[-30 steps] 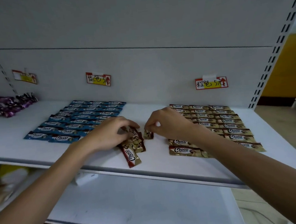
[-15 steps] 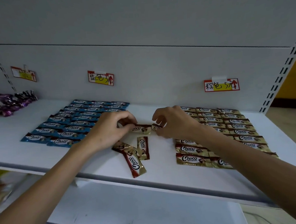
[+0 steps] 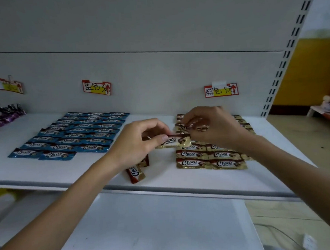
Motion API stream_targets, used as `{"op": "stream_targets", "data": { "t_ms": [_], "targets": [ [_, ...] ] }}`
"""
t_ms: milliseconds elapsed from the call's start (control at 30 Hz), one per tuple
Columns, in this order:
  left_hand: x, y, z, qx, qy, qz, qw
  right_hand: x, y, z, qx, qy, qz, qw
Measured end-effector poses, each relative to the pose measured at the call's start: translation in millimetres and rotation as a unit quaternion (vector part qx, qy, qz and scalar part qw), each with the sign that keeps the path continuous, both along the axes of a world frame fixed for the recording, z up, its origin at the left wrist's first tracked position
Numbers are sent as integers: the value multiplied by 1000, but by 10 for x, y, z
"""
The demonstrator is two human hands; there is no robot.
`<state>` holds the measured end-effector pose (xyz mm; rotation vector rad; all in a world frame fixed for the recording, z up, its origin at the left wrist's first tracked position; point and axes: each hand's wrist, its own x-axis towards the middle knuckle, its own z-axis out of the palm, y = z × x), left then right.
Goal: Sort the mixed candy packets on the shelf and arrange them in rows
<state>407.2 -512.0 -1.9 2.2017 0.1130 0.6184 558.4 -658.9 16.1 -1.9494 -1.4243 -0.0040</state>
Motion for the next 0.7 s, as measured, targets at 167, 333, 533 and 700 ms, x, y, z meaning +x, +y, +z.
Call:
{"op": "stream_targets", "data": {
  "t_ms": [167,333,533,700],
  "targets": [
    [27,-366,-98,80,15,-32,996,45,-715,-167,-13,-26,-43,999],
    [44,-452,-237,141,26,-46,989,108,-1322,-348,-9,-25,-80,996],
    [49,-410,-433,259,-7,-19,966,129,-1592,-439,-31,2,-103,994],
    [34,-438,-440,277,-27,-21,960,129,-1577,-464,-18,-37,-126,991]
  ]
}}
